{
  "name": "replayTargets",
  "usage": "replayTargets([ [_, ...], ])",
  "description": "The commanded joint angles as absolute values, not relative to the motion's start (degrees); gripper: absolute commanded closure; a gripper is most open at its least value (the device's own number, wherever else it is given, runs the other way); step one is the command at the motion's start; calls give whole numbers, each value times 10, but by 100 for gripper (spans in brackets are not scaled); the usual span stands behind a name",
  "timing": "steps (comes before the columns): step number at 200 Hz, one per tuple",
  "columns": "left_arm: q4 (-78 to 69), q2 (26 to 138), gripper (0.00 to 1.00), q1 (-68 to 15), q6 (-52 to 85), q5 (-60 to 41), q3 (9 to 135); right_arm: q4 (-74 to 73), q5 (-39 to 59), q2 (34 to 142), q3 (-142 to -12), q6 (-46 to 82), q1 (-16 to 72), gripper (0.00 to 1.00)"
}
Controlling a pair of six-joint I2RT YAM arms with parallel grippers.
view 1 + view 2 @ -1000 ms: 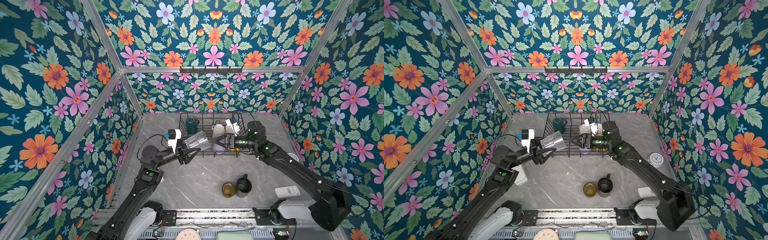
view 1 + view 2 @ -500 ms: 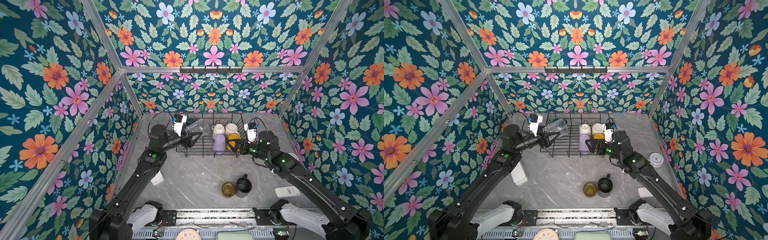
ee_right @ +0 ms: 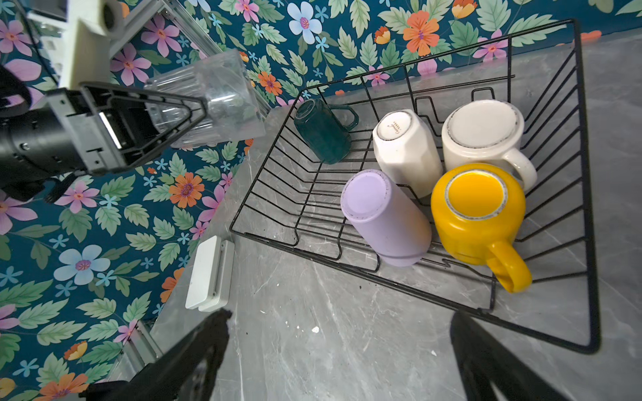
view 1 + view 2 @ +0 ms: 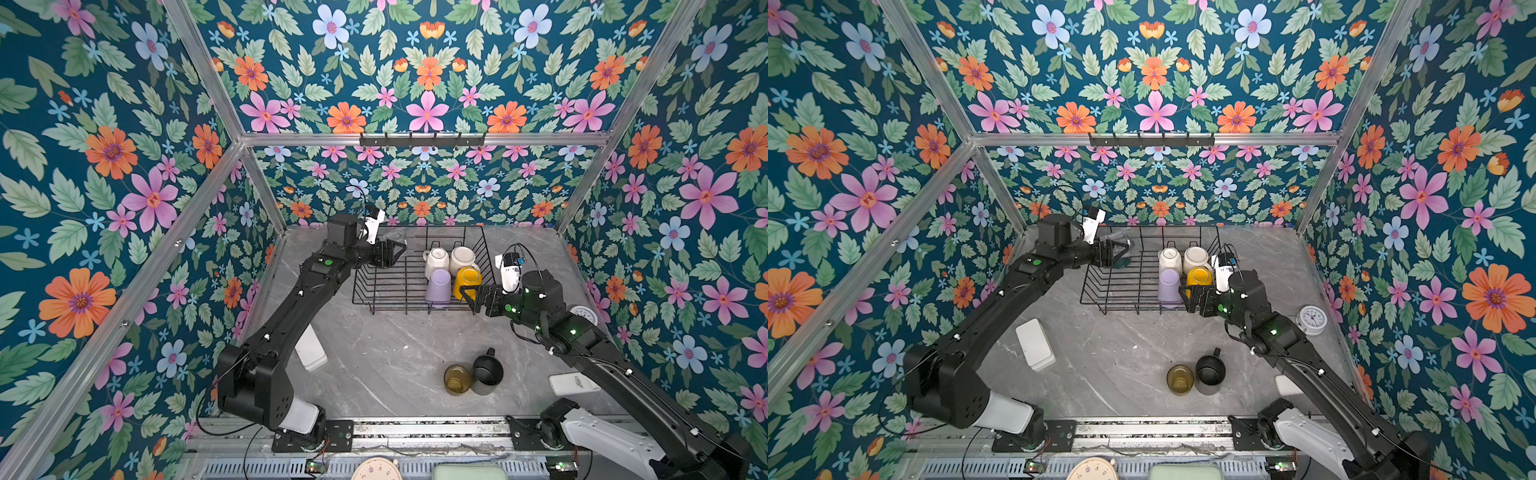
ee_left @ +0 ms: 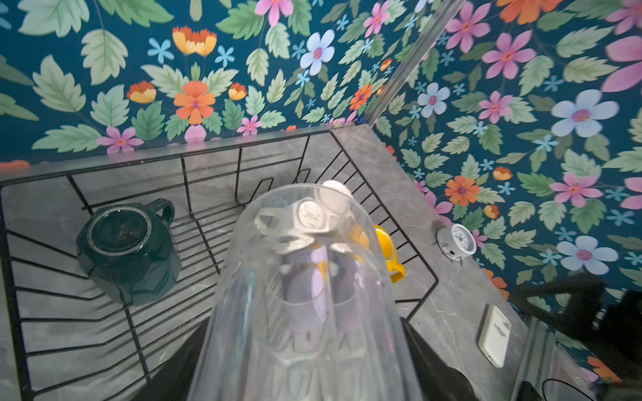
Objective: Load the cups into the dish rack
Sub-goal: 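Carry the clear cup over the rack beside the green mug while the right gripper withdraws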
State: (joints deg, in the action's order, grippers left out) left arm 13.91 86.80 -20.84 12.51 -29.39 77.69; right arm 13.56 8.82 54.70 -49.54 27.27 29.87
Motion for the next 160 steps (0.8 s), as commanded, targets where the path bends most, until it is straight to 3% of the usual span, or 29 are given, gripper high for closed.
replayTargets([
  [1, 182, 911, 100, -208, 126, -261, 814, 131, 83, 541, -493, 267, 297, 1],
  [160, 398, 1197, 100, -287, 99, -48, 1123, 135, 80, 513, -457, 252, 293, 1],
])
